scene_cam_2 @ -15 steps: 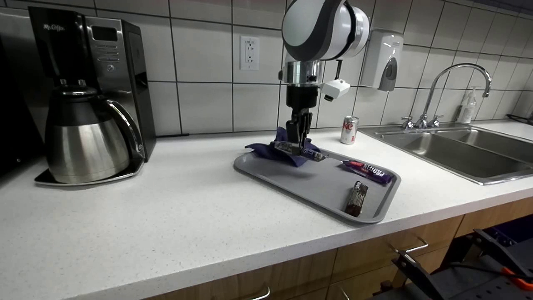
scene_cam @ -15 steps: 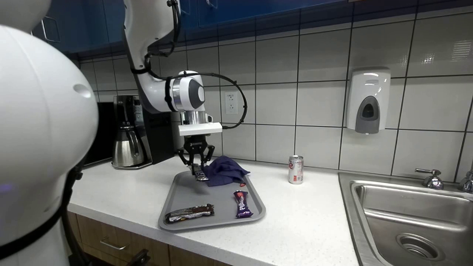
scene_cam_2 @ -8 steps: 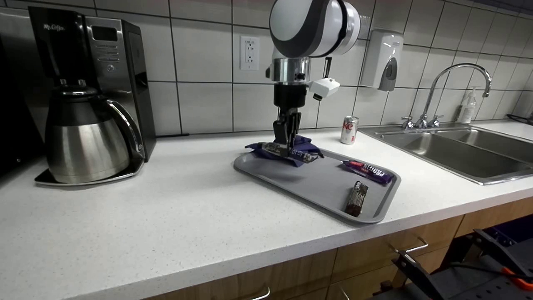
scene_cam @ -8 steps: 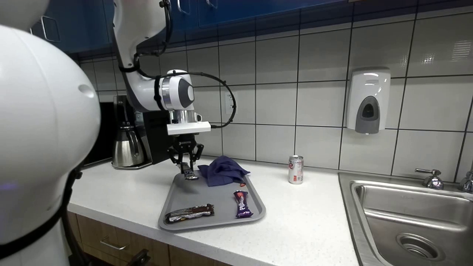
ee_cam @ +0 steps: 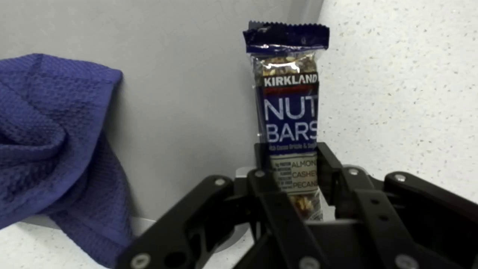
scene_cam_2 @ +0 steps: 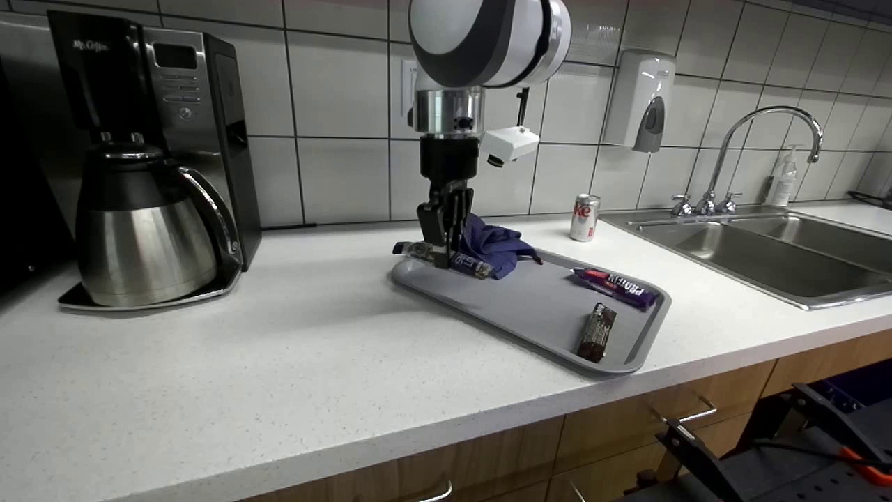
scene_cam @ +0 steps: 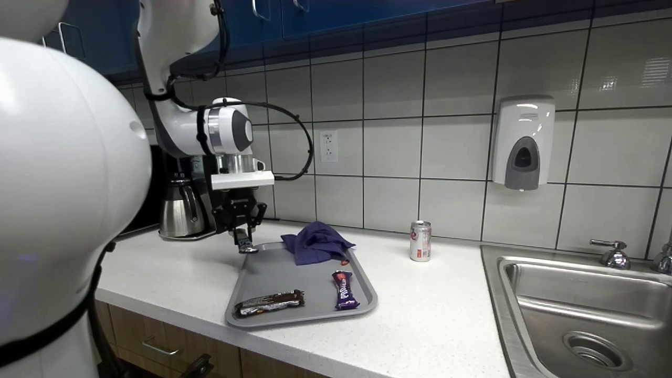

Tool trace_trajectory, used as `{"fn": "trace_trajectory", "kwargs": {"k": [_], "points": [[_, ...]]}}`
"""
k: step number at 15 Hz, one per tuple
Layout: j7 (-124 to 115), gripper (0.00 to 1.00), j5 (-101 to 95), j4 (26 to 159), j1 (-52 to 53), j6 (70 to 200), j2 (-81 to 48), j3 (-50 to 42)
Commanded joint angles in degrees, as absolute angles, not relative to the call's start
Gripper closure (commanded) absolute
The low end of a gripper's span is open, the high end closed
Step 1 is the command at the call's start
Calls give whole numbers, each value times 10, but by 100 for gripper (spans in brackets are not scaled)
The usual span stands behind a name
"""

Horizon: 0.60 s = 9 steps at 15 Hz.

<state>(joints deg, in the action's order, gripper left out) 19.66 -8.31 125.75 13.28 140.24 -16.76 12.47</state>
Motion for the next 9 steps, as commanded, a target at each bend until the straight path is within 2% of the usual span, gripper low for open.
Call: {"fn": "trace_trajectory", "kwargs": {"k": [1, 9], "points": [[147, 91, -104, 1226, 155, 1365, -178, 132], [88, 91, -130, 1179, 200, 1328, -219, 132]]}}
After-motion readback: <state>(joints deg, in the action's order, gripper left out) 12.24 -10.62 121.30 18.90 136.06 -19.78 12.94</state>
